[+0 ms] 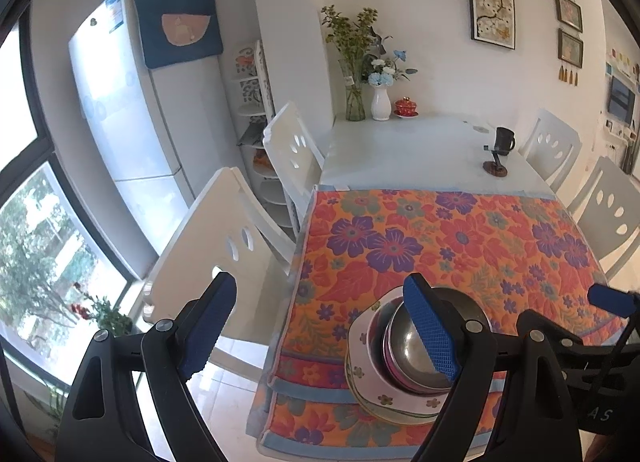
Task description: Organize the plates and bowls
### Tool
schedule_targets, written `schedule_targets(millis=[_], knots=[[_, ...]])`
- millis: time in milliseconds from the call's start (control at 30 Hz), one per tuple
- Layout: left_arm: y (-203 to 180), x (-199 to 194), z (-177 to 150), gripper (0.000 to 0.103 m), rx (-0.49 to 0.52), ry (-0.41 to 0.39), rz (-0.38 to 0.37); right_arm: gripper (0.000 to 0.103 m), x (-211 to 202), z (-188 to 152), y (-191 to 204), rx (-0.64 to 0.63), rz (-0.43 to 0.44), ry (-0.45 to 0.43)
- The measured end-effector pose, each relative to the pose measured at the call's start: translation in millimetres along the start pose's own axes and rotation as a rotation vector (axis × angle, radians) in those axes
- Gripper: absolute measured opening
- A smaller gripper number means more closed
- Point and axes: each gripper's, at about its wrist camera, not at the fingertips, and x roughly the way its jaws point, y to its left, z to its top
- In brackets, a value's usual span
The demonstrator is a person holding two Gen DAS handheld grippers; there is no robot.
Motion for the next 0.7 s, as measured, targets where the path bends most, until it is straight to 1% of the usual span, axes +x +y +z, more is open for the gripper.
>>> schedule_targets(millis=[167, 333, 400, 467, 567, 700], knots=[[5.8, 2.0, -0.9, 0.085, -0.034, 0.013, 0.016, 0.097, -1.1, -3.7, 0.8, 0.001, 0.000, -0.001], [6.1, -3.6, 0.4, 0.085, -0.028, -0.021, 0.052, 0.097, -1.6, -4.4, -0.5, 0.001, 0.001, -0.002], [5.1, -5.6, 1.6, 0.088, -0.026, -0.029, 0.048, 0.097, -1.4, -5.0, -1.6, 0.003, 0.002, -0.003], [4.0, -6.9, 3.0, 0.094, -0.021, -0.036, 0.051, 0.097, -1.1, -4.2, -1.4, 0.002, 0.004, -0.001], [1.5, -8.2, 4.1, 0.096, -0.004, -0.050, 0.061, 0.097, -1.0, -3.2, -1.7, 0.006, 0.001, -0.006], [-0.8, -6.5, 7.3, 0.099, -0.003, -0.046, 0.059, 0.097, -0.3, 1.0, -2.6, 0.024, 0.003, -0.008]])
